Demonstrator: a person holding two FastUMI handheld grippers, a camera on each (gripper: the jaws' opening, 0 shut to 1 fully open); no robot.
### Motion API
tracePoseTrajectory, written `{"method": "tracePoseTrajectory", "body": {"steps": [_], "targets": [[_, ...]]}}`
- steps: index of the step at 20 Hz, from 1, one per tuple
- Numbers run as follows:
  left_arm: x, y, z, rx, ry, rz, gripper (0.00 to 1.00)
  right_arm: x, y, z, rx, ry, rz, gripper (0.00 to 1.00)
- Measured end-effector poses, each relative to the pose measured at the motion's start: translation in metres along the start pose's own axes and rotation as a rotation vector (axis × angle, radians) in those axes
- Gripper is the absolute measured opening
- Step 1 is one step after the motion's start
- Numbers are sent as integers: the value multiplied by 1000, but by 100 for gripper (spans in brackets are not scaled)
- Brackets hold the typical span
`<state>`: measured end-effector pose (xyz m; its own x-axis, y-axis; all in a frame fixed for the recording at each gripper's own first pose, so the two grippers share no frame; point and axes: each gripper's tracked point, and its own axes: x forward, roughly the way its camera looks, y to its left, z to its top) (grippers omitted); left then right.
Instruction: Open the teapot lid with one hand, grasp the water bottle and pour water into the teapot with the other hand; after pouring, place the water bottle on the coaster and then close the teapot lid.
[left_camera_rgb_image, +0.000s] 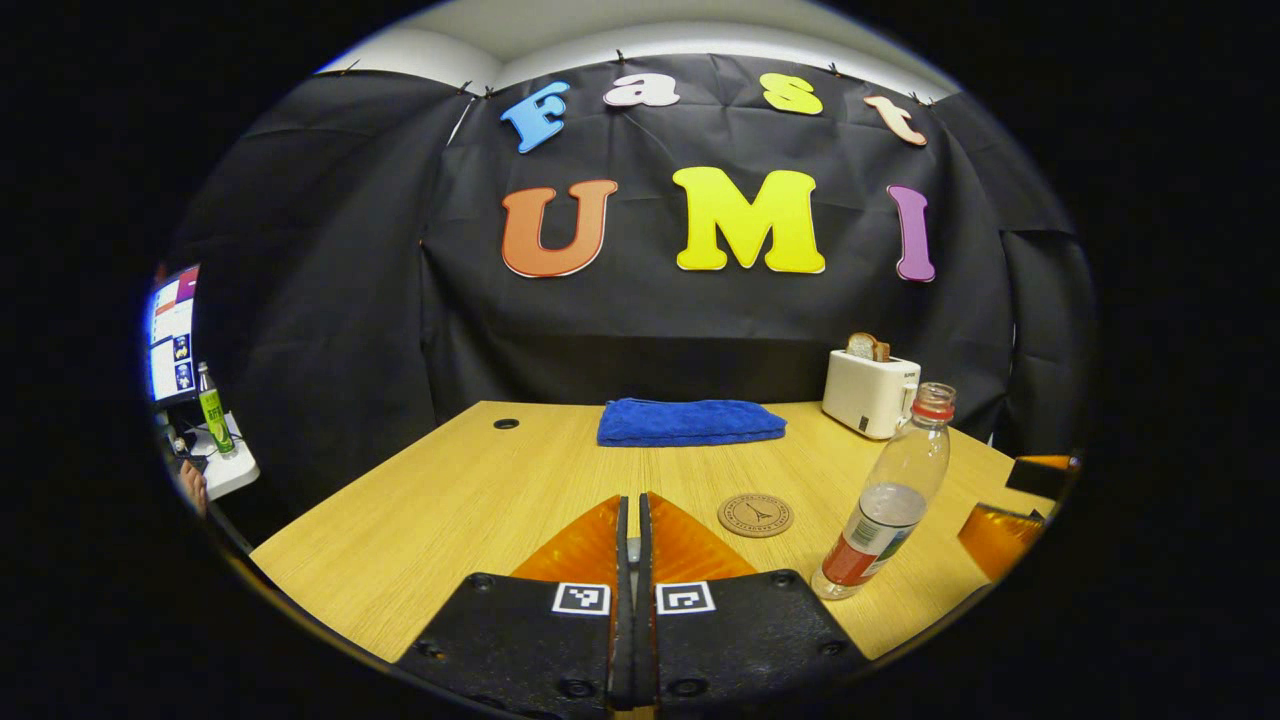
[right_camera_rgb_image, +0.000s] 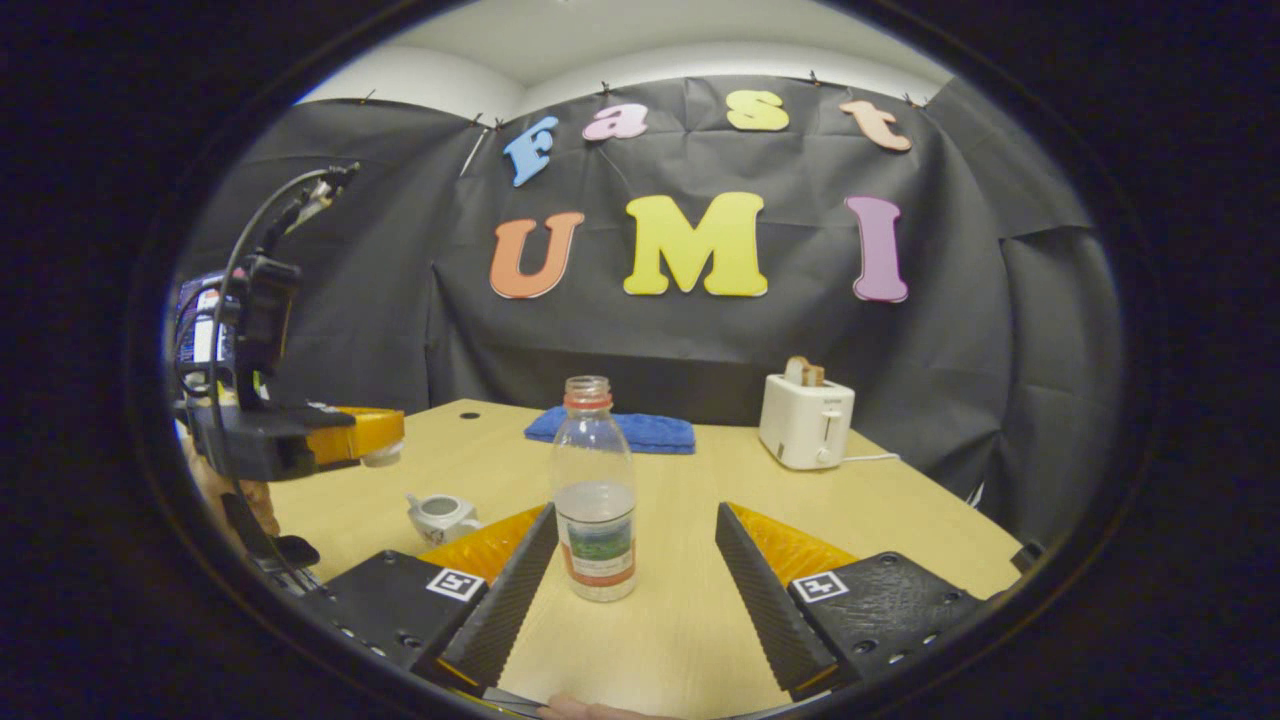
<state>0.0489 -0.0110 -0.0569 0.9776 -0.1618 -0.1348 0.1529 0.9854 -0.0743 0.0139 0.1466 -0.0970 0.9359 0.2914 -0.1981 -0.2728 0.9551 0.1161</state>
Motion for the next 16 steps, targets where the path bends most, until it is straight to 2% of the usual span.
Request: {"method": "tracePoseTrajectory", "body": {"steps": [3,7,12,14,16], "targets": [[-12,7,10,-1,-9,-16,3,17,21,-10,54,39,56,95],[-16,14,9,21,5,-36,3,45,15,-11,-8,16,-35,97],[-13,16,2,13,33,-55,3,79,25,-20,-34,46,-54,95],[-12,16,-1,13,43,-67,3,84,23,-19,-25,44,-78,91],[-12,20,-1,18,44,-63,3,85,18,-14,-11,27,-91,81]]}}
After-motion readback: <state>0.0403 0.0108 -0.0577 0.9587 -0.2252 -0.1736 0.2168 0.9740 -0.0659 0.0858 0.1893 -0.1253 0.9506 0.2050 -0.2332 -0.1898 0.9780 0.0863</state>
